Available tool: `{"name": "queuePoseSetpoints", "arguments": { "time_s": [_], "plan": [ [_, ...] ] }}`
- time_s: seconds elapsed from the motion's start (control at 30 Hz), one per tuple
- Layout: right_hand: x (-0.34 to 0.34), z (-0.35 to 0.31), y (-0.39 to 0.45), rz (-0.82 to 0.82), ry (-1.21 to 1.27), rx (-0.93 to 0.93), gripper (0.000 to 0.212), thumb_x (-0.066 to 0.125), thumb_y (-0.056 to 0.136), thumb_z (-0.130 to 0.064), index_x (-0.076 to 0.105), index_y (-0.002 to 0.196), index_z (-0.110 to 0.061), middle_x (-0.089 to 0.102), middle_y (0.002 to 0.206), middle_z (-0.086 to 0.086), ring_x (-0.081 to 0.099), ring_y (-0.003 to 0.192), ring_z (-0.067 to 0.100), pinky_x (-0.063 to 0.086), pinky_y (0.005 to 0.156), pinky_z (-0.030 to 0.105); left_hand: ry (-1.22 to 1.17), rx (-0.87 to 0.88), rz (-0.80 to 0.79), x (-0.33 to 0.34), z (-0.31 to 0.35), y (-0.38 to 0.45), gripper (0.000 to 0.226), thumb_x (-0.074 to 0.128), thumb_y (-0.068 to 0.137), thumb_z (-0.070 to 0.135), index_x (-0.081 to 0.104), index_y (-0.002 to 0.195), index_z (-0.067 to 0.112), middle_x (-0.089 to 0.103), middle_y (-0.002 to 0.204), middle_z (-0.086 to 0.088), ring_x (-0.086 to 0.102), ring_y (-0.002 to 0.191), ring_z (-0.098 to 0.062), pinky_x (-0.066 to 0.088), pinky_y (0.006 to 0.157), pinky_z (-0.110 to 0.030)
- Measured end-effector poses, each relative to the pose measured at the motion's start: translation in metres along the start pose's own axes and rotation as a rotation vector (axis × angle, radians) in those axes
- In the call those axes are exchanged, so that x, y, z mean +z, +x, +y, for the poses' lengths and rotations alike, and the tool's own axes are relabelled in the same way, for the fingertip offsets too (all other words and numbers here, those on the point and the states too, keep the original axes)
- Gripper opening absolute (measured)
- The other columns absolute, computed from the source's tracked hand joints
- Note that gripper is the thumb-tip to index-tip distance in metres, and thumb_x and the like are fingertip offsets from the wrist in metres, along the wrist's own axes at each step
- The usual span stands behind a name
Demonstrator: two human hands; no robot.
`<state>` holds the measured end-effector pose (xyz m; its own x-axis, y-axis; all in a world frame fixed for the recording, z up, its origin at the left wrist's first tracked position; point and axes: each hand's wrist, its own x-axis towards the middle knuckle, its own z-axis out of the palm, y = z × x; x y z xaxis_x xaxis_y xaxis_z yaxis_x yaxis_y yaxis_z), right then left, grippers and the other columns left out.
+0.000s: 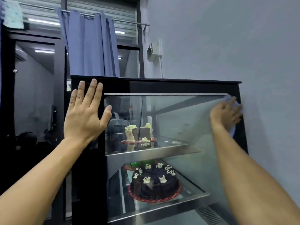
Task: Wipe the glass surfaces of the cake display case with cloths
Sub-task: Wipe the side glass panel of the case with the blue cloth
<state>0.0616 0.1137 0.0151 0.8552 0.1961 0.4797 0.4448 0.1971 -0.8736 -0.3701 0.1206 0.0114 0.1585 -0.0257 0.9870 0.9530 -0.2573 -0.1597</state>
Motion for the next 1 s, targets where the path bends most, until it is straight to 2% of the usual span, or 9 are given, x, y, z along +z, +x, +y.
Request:
{"name": "queuePoseSetpoints", "arguments": {
  "time_s": [0.1, 0.2, 0.3, 0.37, 0.5, 0.6, 0.7, 0.87, 1.0],
  "plan": [
    [0.035, -0.062, -0.104, 0.044, 0.004, -0.484, 0.068, 0.005, 0.105, -0.048, 0.019, 0.165, -0.019, 0.009, 0.172, 0.016, 0.005, 0.16, 0.034, 0.006, 0.129, 0.049, -0.021, -0.011, -0.031, -0.002, -0.001, 0.001, 0.073, 0.029, 0.104, 0.053, 0.018, 0.166, 0.017, 0.01, 0.174, -0.004, -0.001, 0.162, -0.025, 0.002, 0.131, -0.046],
    [0.055, -0.08, -0.199, -0.155, -0.043, -1.094, 0.057, 0.02, 0.11, -0.043, 0.021, 0.165, -0.026, 0.002, 0.173, 0.008, -0.001, 0.16, 0.028, 0.002, 0.13, 0.047, -0.064, -0.029, -0.065, -0.004, -0.001, 0.001, 0.068, 0.023, 0.106, 0.05, 0.017, 0.166, 0.018, 0.008, 0.174, -0.001, -0.004, 0.161, -0.021, 0.0, 0.131, -0.044],
    [0.046, -0.059, -0.157, -0.214, -0.047, -1.314, 0.054, 0.028, 0.111, -0.04, 0.026, 0.163, -0.027, 0.009, 0.173, 0.005, 0.004, 0.161, 0.026, 0.006, 0.13, 0.048, -0.067, -0.016, -0.077, -0.004, -0.003, 0.001, 0.066, 0.023, 0.106, 0.045, 0.017, 0.166, 0.018, 0.008, 0.174, 0.0, -0.005, 0.161, -0.019, -0.001, 0.131, -0.043],
    [0.037, -0.03, -0.088, -0.13, -0.085, -1.179, 0.052, 0.027, 0.112, -0.037, 0.032, 0.162, -0.02, 0.021, 0.171, 0.009, 0.016, 0.159, 0.029, 0.016, 0.128, 0.054, -0.063, -0.015, -0.079, -0.005, -0.003, 0.0, 0.065, 0.024, 0.106, 0.043, 0.018, 0.166, 0.017, 0.009, 0.174, -0.001, -0.004, 0.161, -0.02, 0.0, 0.131, -0.044],
    [-0.004, 0.037, 0.019, -0.056, -0.067, -0.475, 0.059, 0.015, 0.11, -0.043, 0.017, 0.165, -0.023, 0.01, 0.173, 0.006, 0.007, 0.16, 0.028, 0.008, 0.129, 0.05, -0.056, -0.02, -0.07, -0.005, 0.0, 0.0, 0.067, 0.026, 0.106, 0.045, 0.018, 0.166, 0.017, 0.01, 0.174, -0.002, -0.001, 0.162, -0.023, 0.001, 0.131, -0.044],
    [-0.018, 0.042, 0.022, -0.018, 0.009, 0.029, 0.056, 0.013, 0.112, -0.04, 0.007, 0.166, -0.026, -0.002, 0.174, 0.007, -0.002, 0.16, 0.032, -0.001, 0.129, 0.047, -0.04, -0.019, -0.059, -0.003, 0.001, 0.002, 0.068, 0.028, 0.105, 0.046, 0.018, 0.166, 0.016, 0.011, 0.174, -0.003, 0.0, 0.162, -0.024, 0.001, 0.131, -0.044],
    [0.006, -0.011, -0.023, 0.031, 0.044, 0.182, 0.056, 0.015, 0.111, -0.035, 0.007, 0.166, -0.025, -0.002, 0.173, 0.01, -0.003, 0.16, 0.034, -0.002, 0.128, 0.048, -0.02, -0.006, -0.07, -0.004, 0.0, 0.002, 0.07, 0.029, 0.105, 0.047, 0.017, 0.166, 0.016, 0.01, 0.174, -0.004, 0.0, 0.162, -0.025, 0.002, 0.131, -0.046],
    [0.067, -0.115, -0.203, 0.012, 0.034, -0.645, 0.06, 0.02, 0.108, -0.042, 0.014, 0.166, -0.024, 0.004, 0.173, 0.011, 0.001, 0.16, 0.032, 0.002, 0.129, 0.047, -0.073, 0.021, -0.155, -0.011, -0.003, 0.003, 0.068, 0.021, 0.106, 0.046, 0.012, 0.166, 0.017, 0.002, 0.174, 0.0, -0.007, 0.161, -0.021, -0.009, 0.13, -0.037],
    [0.072, -0.085, -0.297, -0.206, -0.04, -1.206, 0.061, 0.034, 0.11, -0.037, 0.016, 0.166, -0.021, 0.002, 0.173, 0.012, -0.002, 0.16, 0.029, 0.011, 0.128, 0.051, -0.133, 0.22, -0.303, -0.03, -0.037, 0.011, 0.062, 0.009, 0.108, 0.048, 0.008, 0.165, 0.024, 0.001, 0.174, 0.004, -0.011, 0.16, -0.014, -0.008, 0.13, -0.034]
  ]
}}
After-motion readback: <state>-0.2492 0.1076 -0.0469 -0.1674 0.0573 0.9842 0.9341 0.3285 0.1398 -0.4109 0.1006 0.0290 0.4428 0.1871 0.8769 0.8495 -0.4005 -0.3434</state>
